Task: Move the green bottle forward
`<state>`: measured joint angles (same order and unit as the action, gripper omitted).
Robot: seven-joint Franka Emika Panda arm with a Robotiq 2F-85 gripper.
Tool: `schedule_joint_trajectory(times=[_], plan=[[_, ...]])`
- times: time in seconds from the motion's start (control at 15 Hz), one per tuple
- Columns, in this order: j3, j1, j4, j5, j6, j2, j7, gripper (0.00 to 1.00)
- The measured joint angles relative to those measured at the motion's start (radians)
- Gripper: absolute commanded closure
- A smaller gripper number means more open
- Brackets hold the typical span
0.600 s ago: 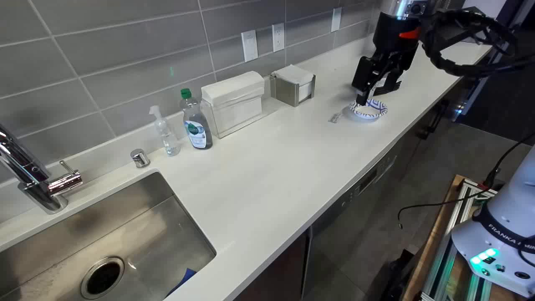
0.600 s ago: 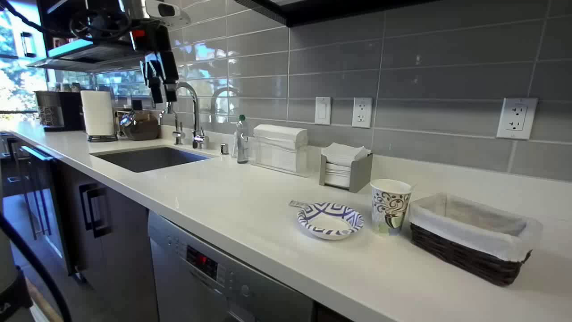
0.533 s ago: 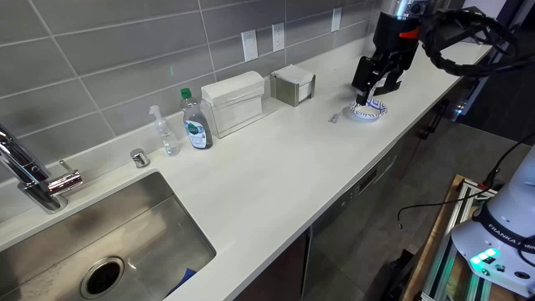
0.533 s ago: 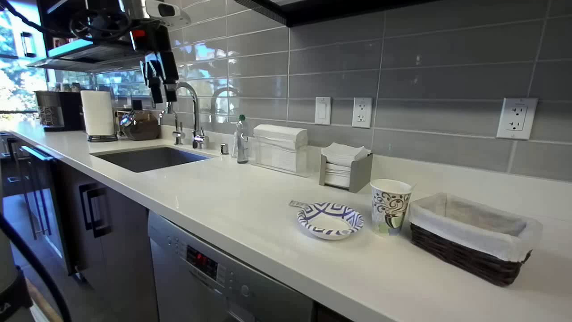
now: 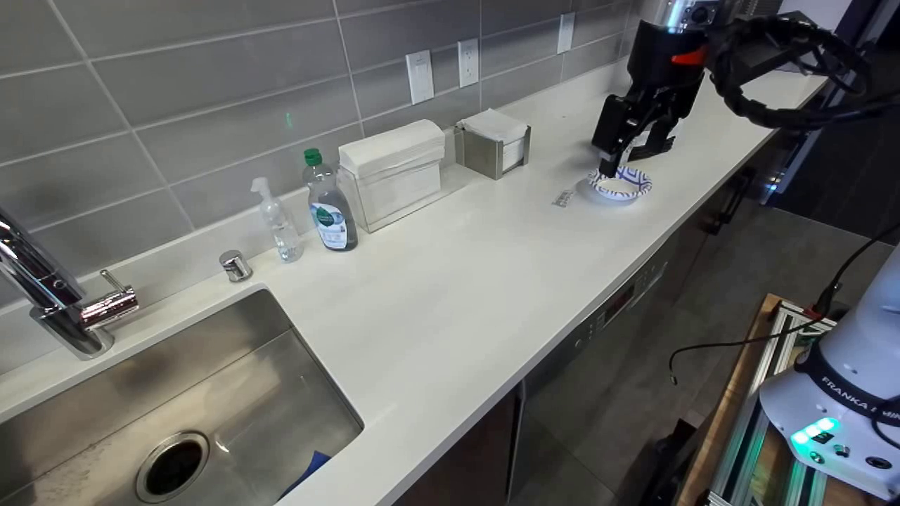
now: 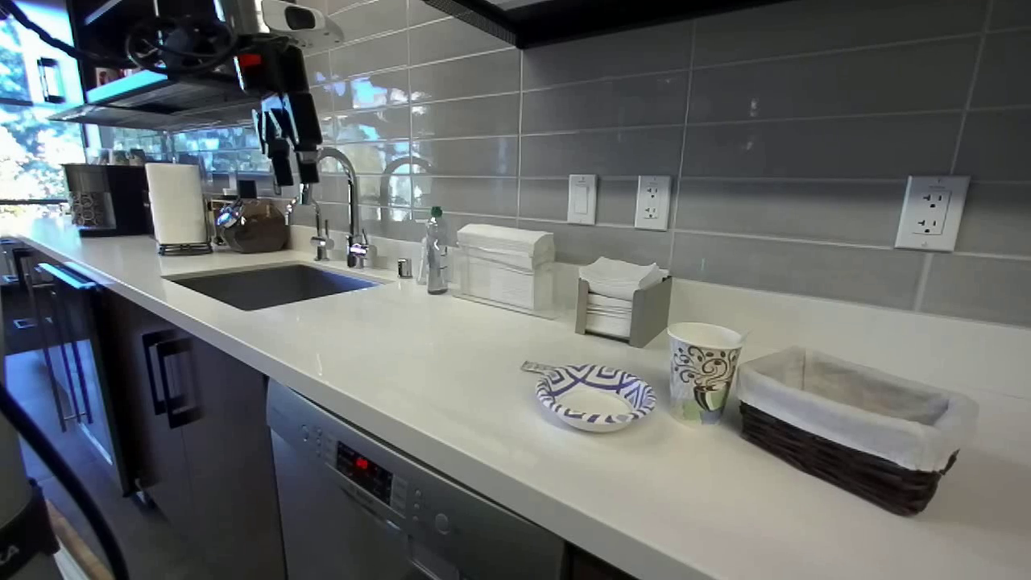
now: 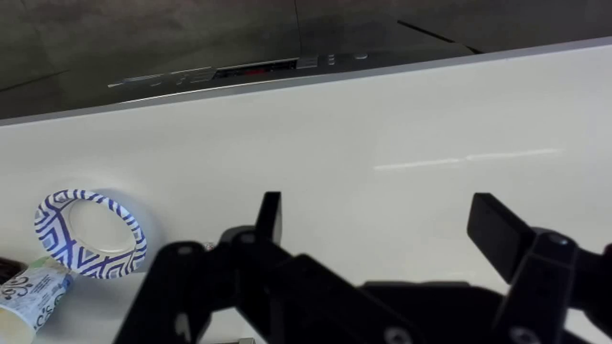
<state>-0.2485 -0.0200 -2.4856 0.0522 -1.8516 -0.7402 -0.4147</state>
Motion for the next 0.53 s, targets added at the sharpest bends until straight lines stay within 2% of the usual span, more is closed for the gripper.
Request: schedule_joint_trajectory(times=[0.13, 0.27, 0.53], plan=[[0.000, -0.001, 0.000, -0.001, -0.011, 0.001, 0.007, 0.00], [0.000, -0.015, 0.000, -0.001, -0.092, 0.016, 0.050, 0.00], [-0.003, -0.062, 0.002, -0.001, -0.387, 0.112, 0.147, 0.00]])
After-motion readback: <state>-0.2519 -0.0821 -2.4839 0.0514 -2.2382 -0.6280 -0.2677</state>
